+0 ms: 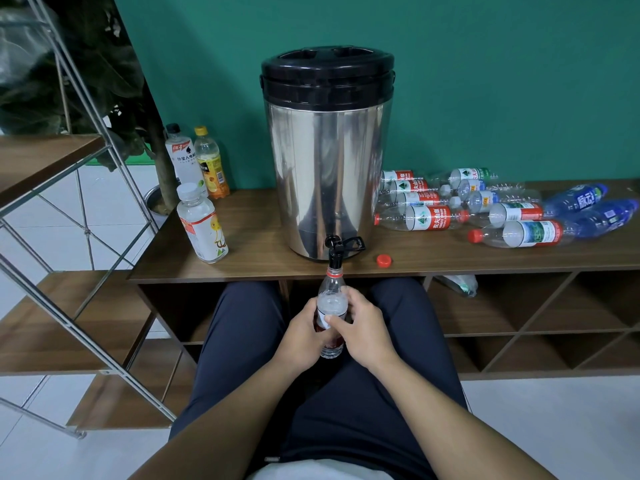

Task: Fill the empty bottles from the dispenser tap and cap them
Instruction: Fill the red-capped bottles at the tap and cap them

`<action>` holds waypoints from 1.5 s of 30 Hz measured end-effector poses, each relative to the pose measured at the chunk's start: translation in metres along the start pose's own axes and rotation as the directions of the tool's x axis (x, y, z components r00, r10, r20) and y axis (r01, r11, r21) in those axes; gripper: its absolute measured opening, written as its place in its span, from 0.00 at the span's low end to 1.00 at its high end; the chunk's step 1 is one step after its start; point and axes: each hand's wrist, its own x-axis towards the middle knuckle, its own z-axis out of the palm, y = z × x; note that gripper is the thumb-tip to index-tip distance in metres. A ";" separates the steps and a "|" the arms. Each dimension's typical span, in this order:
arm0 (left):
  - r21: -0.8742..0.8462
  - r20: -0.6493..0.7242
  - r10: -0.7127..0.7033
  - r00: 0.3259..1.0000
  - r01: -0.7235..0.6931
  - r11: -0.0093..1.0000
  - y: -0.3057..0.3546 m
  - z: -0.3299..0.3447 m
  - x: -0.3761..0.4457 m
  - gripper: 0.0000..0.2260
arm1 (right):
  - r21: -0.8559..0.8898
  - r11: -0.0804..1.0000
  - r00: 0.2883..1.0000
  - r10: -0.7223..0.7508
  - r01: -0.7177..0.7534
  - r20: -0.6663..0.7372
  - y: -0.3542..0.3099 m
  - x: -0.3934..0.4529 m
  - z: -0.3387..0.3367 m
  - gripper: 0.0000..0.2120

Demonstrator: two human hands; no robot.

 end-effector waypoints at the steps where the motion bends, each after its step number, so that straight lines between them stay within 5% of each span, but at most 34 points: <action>1: -0.003 0.002 -0.001 1.000 0.001 1.000 0.000 0.000 0.000 0.23 | -0.001 1.000 1.000 0.001 -0.001 0.000 0.000 0.000 0.000 0.25; 45: 0.085 -0.018 -0.013 1.000 0.014 0.996 0.000 0.004 0.006 0.23 | 0.007 1.000 1.000 0.024 -0.024 -0.013 -0.011 -0.006 -0.004 0.28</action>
